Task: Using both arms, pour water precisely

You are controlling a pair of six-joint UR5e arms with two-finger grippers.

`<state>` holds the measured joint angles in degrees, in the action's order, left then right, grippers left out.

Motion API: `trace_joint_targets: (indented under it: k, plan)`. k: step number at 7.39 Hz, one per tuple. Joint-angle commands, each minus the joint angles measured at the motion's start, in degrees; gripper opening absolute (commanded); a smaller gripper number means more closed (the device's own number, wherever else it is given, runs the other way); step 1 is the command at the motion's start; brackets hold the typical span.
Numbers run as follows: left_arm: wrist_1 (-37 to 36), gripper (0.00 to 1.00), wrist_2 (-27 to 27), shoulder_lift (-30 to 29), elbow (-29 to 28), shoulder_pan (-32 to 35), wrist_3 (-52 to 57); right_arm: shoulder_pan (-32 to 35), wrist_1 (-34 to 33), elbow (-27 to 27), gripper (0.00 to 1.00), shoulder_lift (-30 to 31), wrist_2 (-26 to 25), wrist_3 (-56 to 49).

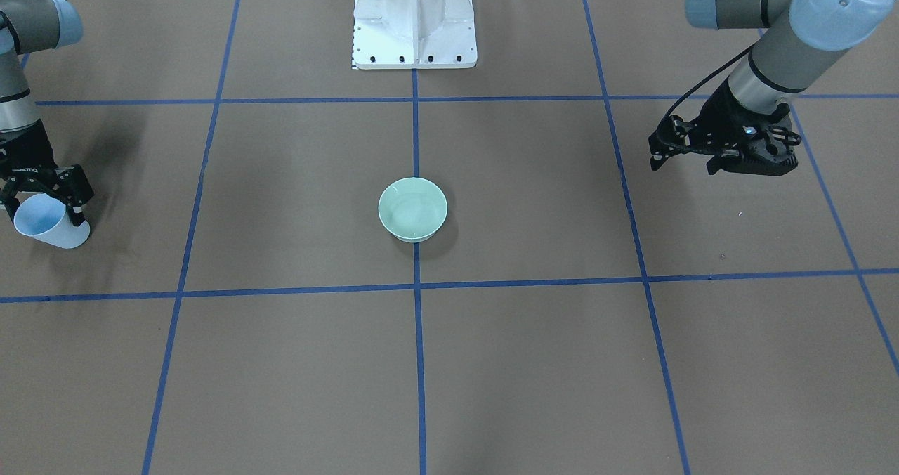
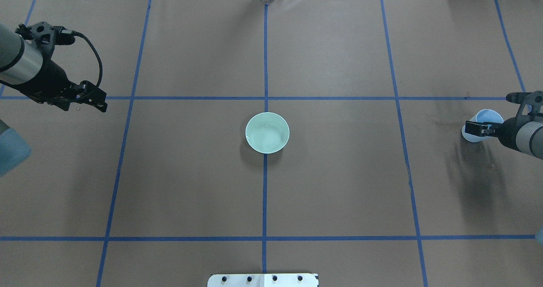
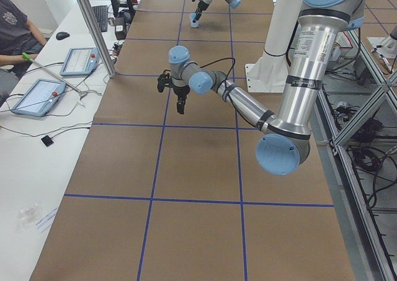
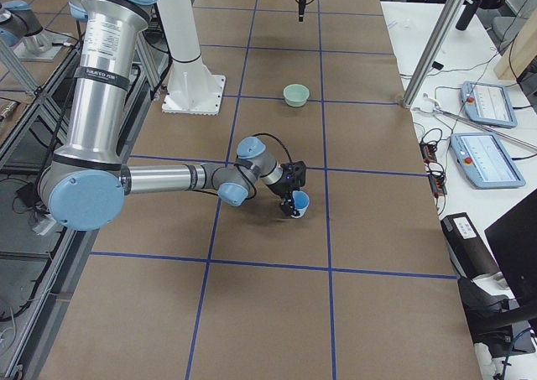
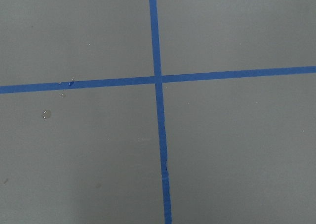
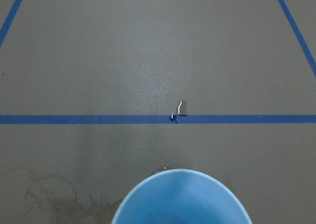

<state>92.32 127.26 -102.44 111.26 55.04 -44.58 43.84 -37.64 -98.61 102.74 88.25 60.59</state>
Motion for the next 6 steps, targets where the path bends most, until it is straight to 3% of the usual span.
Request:
trace_joint_targets:
  k: [1,4,5,6]
  plan:
    - [0.0,1.0,0.0,-0.1,0.3,0.0,-0.6,0.1,-0.1,-2.4,0.99,2.1,-0.2,-0.3]
    - [-0.5,1.0,-0.5,-4.6,-0.9,-5.0,-7.8,1.9,-0.1,-5.1,0.99,3.7,0.8,-1.0]
    - [-0.5,1.0,-3.0,-8.2,-2.3,-7.9,-12.3,5.1,-0.7,-5.8,0.99,3.6,3.4,-1.2]
    - [-0.6,1.0,-5.3,-11.6,-3.8,-10.7,-16.3,10.9,-0.8,-5.8,0.99,3.1,10.7,-4.2]
